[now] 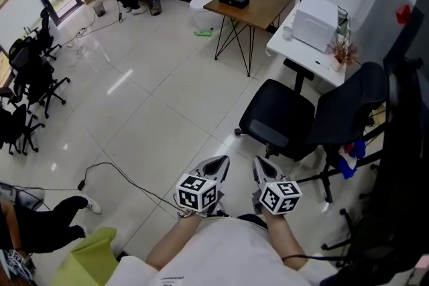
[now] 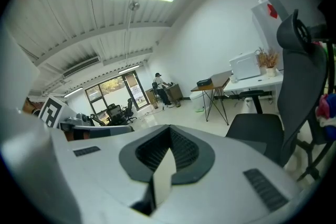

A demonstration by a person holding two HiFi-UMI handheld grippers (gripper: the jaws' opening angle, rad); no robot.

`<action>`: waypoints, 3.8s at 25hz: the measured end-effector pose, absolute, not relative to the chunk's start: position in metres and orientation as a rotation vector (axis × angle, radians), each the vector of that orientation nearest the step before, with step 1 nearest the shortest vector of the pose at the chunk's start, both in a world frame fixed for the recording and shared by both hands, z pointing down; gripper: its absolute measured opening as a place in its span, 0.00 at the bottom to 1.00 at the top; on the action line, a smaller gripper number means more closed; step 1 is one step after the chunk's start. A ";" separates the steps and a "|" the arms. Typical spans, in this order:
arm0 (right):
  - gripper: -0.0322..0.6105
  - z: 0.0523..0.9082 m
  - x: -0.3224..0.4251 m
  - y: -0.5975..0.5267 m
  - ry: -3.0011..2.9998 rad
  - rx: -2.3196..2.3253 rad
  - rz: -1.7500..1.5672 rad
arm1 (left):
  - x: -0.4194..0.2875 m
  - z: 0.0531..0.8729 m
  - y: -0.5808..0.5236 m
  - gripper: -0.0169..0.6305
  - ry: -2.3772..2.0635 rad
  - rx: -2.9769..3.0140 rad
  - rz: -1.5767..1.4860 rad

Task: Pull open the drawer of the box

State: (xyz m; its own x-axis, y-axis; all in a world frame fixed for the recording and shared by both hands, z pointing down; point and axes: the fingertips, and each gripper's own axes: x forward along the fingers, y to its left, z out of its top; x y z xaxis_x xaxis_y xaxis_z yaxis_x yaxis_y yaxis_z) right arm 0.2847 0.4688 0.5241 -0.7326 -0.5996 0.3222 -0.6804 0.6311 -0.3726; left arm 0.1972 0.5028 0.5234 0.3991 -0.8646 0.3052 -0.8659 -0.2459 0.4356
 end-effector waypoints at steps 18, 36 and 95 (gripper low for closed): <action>0.03 0.540 0.221 0.413 -2.684 0.952 0.745 | 0.133 0.541 0.454 0.03 -1.554 2.008 -0.002; 0.03 0.525 0.149 0.246 -2.731 0.896 0.754 | 0.066 0.521 0.296 0.03 -1.630 2.009 0.031; 0.03 0.528 -0.037 -0.005 -2.653 1.108 0.791 | -0.103 0.500 0.026 0.03 -1.345 2.262 0.014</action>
